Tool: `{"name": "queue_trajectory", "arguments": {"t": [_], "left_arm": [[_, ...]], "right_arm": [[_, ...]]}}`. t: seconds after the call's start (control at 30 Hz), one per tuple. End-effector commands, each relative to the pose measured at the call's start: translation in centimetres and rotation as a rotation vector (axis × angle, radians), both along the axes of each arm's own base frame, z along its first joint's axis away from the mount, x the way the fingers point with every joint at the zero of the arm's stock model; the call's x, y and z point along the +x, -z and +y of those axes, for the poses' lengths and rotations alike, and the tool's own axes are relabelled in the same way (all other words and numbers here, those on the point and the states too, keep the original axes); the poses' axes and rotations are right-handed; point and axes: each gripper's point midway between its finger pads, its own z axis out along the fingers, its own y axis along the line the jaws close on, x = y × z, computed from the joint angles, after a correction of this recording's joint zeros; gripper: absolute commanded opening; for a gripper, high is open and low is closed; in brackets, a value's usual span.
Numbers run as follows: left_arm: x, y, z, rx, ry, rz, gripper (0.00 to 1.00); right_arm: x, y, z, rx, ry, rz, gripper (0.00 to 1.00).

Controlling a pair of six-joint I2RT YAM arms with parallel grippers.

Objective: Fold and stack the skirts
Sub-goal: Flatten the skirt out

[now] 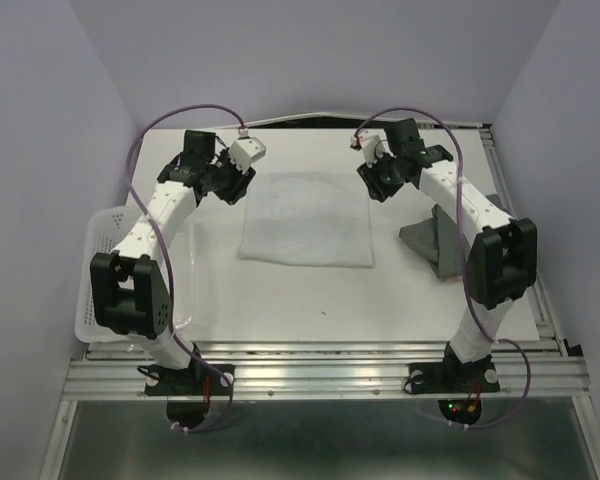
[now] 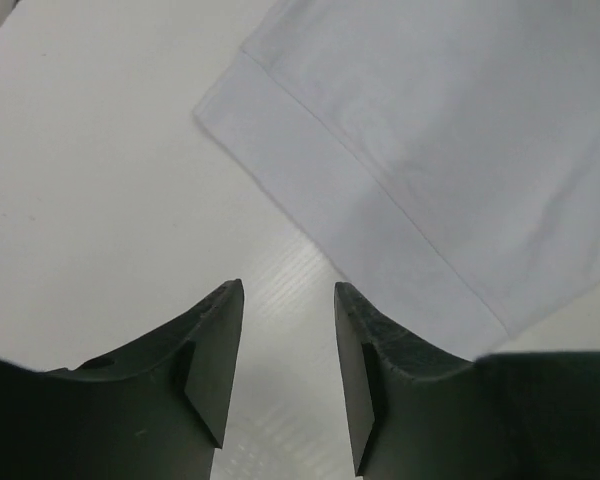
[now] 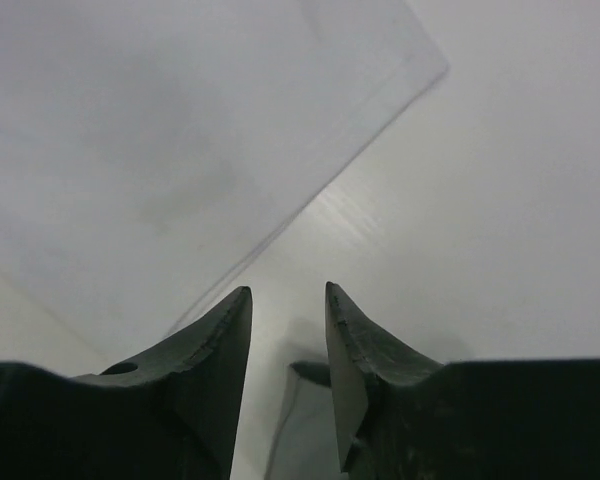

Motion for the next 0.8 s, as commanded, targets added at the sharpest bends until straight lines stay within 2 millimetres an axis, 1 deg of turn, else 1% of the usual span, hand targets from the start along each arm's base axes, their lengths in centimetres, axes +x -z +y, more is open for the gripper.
{"name": "queue_trajectory", "arguments": {"t": [0.0, 0.07, 0.1, 0.13, 0.17, 0.2, 0.23, 0.27, 0.3, 0.33, 0.37, 0.4, 0.43, 0.47, 0.5, 0.53, 0.6, 0.63, 0.7, 0.73, 0.77], "left_arm": [[-7.3, 4.8, -0.9, 0.082, 0.240, 0.158, 0.46], [-9.5, 6.2, -1.2, 0.101, 0.297, 0.207, 0.46], [-10.3, 6.9, -1.3, 0.112, 0.324, 0.219, 0.47], [-11.7, 8.2, -1.2, 0.131, 0.353, 0.244, 0.52], [-12.3, 8.7, -1.3, 0.140, 0.360, 0.250, 0.55], [-12.6, 8.7, -1.7, 0.157, 0.385, 0.227, 0.57], [-13.5, 9.5, -1.8, 0.172, 0.402, 0.241, 0.61], [-13.7, 9.8, -2.0, 0.182, 0.414, 0.238, 0.63], [-13.6, 9.9, -2.5, 0.194, 0.425, 0.218, 0.65], [-13.5, 10.2, -2.7, 0.202, 0.428, 0.212, 0.66], [-13.4, 10.6, -2.9, 0.211, 0.426, 0.210, 0.68], [-12.7, 11.2, -3.0, 0.230, 0.408, 0.199, 0.69], [-12.5, 11.3, -3.4, 0.238, 0.412, 0.194, 0.69], [-12.1, 12.0, -3.6, 0.245, 0.411, 0.198, 0.69], [-11.7, 11.8, -3.7, 0.249, 0.406, 0.183, 0.69], [-11.5, 12.7, -3.5, 0.269, 0.404, 0.199, 0.69], [-10.9, 13.2, -3.5, 0.291, 0.405, 0.195, 0.68], [-10.6, 14.0, -3.3, 0.315, 0.402, 0.210, 0.67], [-10.6, 15.0, -3.1, 0.338, 0.418, 0.236, 0.62], [-10.5, 15.0, -3.1, 0.344, 0.423, 0.238, 0.55], [-10.5, 15.1, -3.1, 0.350, 0.431, 0.244, 0.51]], "right_arm": [[-9.2, 2.6, 3.9, 0.090, -0.174, 0.241, 0.39], [-11.5, 3.9, 4.7, 0.099, -0.201, 0.299, 0.40], [-12.4, 4.4, 5.0, 0.103, -0.212, 0.319, 0.40], [-14.0, 5.6, 5.2, 0.096, -0.216, 0.357, 0.43], [-14.3, 6.1, 5.0, 0.096, -0.212, 0.359, 0.44], [-14.3, 6.4, 5.4, 0.101, -0.220, 0.343, 0.45], [-14.7, 6.8, 5.6, 0.096, -0.227, 0.347, 0.47], [-15.0, 7.5, 5.4, 0.091, -0.225, 0.353, 0.48], [-15.1, 7.9, 5.6, 0.085, -0.231, 0.350, 0.50], [-15.0, 8.5, 5.4, 0.069, -0.227, 0.342, 0.52], [-15.3, 9.3, 5.6, 0.060, -0.236, 0.341, 0.54], [-15.5, 9.8, 5.8, 0.047, -0.248, 0.344, 0.54], [-15.4, 10.3, 5.6, 0.034, -0.239, 0.342, 0.55], [-15.6, 11.1, 5.9, 0.024, -0.247, 0.351, 0.55], [-15.6, 11.5, 5.8, 0.018, -0.244, 0.355, 0.55], [-15.7, 11.8, 6.1, 0.011, -0.252, 0.355, 0.55], [-14.8, 12.5, 5.9, -0.007, -0.234, 0.328, 0.54], [-14.5, 12.9, 5.6, -0.028, -0.221, 0.320, 0.53], [-13.9, 13.6, 5.5, -0.047, -0.214, 0.313, 0.48], [-13.7, 13.8, 5.4, -0.059, -0.206, 0.308, 0.42], [-13.6, 13.9, 5.3, -0.063, -0.205, 0.307, 0.35]]}}
